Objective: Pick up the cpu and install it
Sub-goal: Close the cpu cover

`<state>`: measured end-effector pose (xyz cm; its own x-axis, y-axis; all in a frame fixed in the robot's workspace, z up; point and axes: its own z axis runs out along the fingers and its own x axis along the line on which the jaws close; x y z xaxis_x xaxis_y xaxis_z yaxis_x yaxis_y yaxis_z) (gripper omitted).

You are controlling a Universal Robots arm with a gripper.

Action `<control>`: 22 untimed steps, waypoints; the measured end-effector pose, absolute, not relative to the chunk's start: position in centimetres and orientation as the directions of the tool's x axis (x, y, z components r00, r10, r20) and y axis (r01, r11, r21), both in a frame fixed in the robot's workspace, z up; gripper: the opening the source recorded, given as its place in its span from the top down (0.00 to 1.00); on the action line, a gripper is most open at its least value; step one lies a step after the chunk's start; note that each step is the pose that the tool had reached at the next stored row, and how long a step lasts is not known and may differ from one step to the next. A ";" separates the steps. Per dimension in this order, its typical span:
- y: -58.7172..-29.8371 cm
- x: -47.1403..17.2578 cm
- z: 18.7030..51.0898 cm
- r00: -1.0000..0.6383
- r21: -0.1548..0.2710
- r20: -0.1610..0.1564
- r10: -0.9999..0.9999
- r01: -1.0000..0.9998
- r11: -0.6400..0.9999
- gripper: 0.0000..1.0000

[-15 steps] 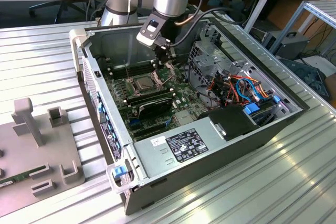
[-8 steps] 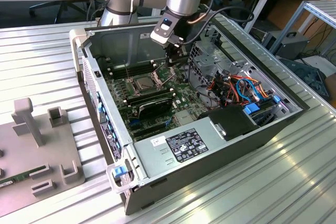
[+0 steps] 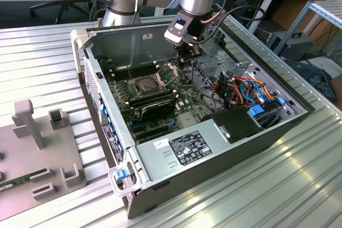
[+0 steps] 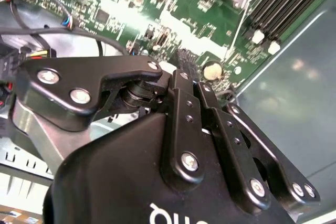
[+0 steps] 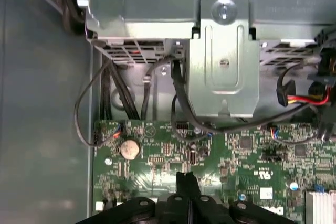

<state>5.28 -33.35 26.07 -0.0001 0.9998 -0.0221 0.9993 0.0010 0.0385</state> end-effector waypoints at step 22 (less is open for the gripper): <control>-33.4 5.5 24.5 0.000 0.038 -0.023 1.000 0.999 0.001 0.89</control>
<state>5.46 -33.36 24.49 -0.0001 0.9997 -0.0225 0.9993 0.0010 0.0383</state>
